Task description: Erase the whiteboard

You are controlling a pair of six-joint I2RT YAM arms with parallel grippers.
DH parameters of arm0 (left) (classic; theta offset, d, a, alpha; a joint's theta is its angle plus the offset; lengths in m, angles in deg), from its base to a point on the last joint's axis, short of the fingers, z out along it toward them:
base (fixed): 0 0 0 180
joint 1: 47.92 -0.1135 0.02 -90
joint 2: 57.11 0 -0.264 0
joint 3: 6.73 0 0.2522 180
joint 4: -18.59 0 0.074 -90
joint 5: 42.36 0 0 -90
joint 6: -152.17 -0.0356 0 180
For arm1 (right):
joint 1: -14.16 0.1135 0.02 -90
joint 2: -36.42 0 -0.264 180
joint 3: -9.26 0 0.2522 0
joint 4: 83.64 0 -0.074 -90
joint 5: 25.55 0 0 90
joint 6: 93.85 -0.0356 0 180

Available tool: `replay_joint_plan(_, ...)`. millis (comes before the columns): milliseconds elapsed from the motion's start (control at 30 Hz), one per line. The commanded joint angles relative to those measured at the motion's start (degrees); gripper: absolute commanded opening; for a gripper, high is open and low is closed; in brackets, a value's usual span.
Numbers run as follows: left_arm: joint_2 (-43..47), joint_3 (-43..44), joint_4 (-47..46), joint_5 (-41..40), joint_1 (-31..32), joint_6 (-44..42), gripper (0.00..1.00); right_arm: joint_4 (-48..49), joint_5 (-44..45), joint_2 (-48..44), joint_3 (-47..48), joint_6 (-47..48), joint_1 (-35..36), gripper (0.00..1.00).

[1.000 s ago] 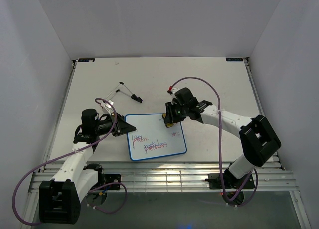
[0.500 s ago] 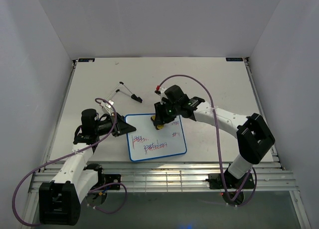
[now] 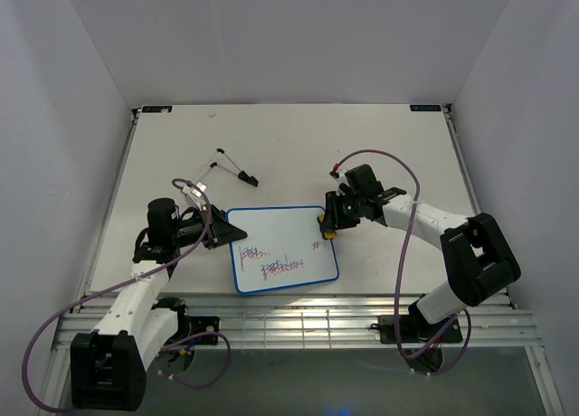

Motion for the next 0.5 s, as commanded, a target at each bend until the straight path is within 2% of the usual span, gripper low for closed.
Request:
replay_joint_plan(0, 3.0, 2.9, -7.38, 9.52, 1.19, -2.91, 0.0, 4.41, -1.8, -1.1, -2.42, -0.19, 0.31, 0.08)
replay_joint_plan(133, 3.08, 2.72, -7.64, 9.43, 1.1, -2.82, 0.0, 8.11, -5.06, -2.16, -3.31, -2.39, 3.54, 0.08)
replay_joint_plan(467, 2.82, 2.55, -7.73, 9.17, 1.1, -2.56, 0.0, 10.49, -4.36, 1.17, 2.05, -4.24, 16.65, 0.08)
